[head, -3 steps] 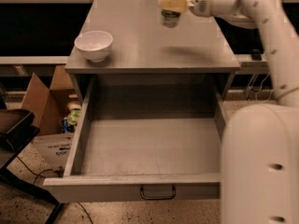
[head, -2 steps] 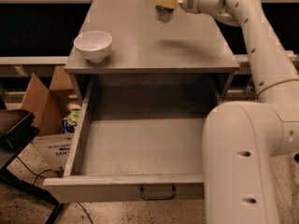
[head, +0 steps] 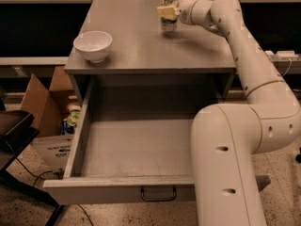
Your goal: Pick 7up can from top drawer and place on counter
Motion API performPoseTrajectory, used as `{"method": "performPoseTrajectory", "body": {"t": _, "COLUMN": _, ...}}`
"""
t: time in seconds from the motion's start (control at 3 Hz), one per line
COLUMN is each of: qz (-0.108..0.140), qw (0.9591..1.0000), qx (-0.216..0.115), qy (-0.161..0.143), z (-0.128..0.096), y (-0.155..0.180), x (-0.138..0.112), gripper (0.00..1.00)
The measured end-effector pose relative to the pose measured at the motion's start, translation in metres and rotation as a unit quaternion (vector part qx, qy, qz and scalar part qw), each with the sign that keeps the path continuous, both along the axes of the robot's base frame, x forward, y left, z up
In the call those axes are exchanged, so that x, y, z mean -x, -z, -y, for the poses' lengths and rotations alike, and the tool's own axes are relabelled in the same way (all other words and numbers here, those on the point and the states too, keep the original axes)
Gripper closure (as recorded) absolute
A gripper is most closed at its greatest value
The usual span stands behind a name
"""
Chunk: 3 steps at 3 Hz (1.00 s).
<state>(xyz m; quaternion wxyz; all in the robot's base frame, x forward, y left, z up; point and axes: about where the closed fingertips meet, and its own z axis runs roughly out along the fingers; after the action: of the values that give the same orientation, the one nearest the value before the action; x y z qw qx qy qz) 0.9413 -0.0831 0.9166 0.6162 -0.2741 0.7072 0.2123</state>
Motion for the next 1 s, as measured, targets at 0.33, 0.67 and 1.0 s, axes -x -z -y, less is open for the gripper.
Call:
{"method": "performPoseTrajectory", "body": {"t": 0.33, "qz": -0.003, "qw": 0.9994, "qx": -0.013, "qy": 0.031, "z": 0.0051, "y": 0.0268, "x": -0.0193, "gripper": 1.0}}
{"method": "performPoseTrajectory", "body": {"t": 0.67, "qz": -0.001, "qw": 0.9993, "qx": -0.014, "qy": 0.035, "z": 0.0057, "y": 0.0256, "x": -0.0209, "gripper": 0.81}}
{"method": "performPoseTrajectory", "body": {"t": 1.0, "qz": -0.001, "qw": 0.9993, "qx": -0.014, "qy": 0.035, "z": 0.0057, "y": 0.0256, "x": -0.0209, "gripper": 0.57}}
